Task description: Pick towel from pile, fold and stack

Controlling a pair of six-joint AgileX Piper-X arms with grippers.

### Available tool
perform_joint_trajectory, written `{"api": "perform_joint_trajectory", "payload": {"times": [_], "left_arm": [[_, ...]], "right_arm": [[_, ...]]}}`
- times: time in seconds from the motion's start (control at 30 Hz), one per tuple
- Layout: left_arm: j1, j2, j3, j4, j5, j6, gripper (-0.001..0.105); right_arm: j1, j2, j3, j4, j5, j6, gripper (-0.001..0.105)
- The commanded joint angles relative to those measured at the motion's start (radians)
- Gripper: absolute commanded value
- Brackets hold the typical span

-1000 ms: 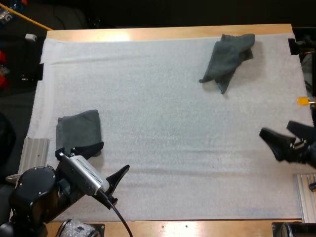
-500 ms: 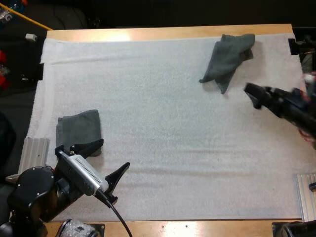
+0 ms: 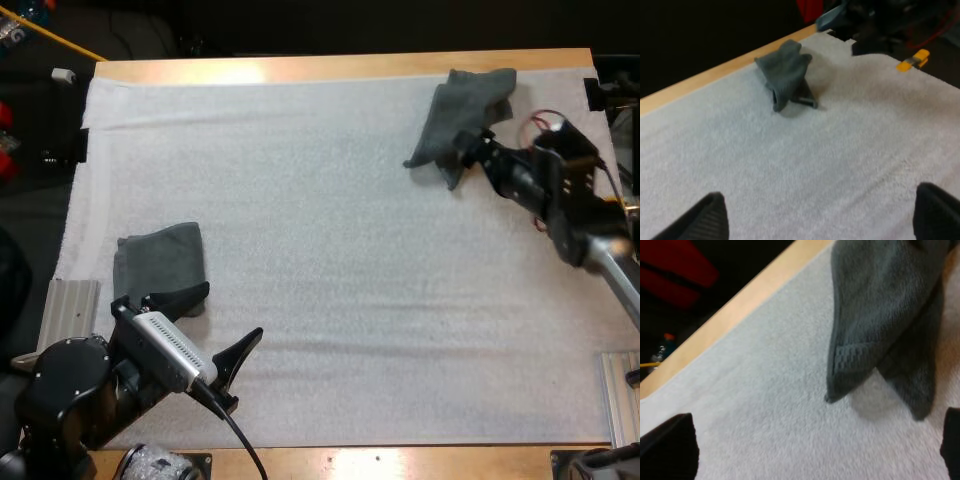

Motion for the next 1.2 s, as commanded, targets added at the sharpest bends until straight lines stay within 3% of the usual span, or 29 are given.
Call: {"api": "perform_joint_trajectory", "payload": {"times": [0.0, 0.27, 0.6, 0.7, 0.8, 0.83, 0.9, 1.03, 1.17], "left_arm": [[-0.005, 0.001, -0.008, -0.011, 0.005, -0.024, 0.072], [-0.005, 0.001, -0.008, 0.021, 0.005, -0.033, 0.072], [-0.005, 0.001, -0.008, 0.055, 0.005, -0.037, 0.072], [-0.005, 0.001, -0.008, 0.055, 0.005, -0.038, 0.072], [-0.005, 0.001, -0.008, 0.055, 0.005, -0.040, 0.072], [-0.005, 0.001, -0.008, 0.055, 0.005, -0.040, 0.072], [-0.005, 0.001, -0.008, 0.055, 0.005, -0.040, 0.072], [-0.005, 0.001, -0.008, 0.055, 0.005, -0.040, 0.072], [-0.005, 0.001, -0.008, 0.055, 0.005, -0.040, 0.072]], "right_arm": [[-0.001, 0.028, -0.037, -0.021, 0.005, 0.002, 0.095], [-0.006, 0.275, -0.229, -0.004, 0.134, 0.044, 0.095], [-0.030, 0.516, -0.409, 0.012, 0.147, 0.141, 0.092], [-0.030, 0.567, -0.442, 0.027, 0.147, 0.210, 0.069], [-0.030, 0.591, -0.454, 0.044, 0.120, 0.233, 0.024], [-0.030, 0.591, -0.454, 0.047, 0.095, 0.226, 0.005], [-0.030, 0.588, -0.459, 0.040, 0.054, 0.210, 0.001], [-0.027, 0.549, -0.473, 0.036, 0.034, 0.043, 0.001], [-0.017, 0.448, -0.473, 0.067, 0.084, -0.147, 0.001]]}}
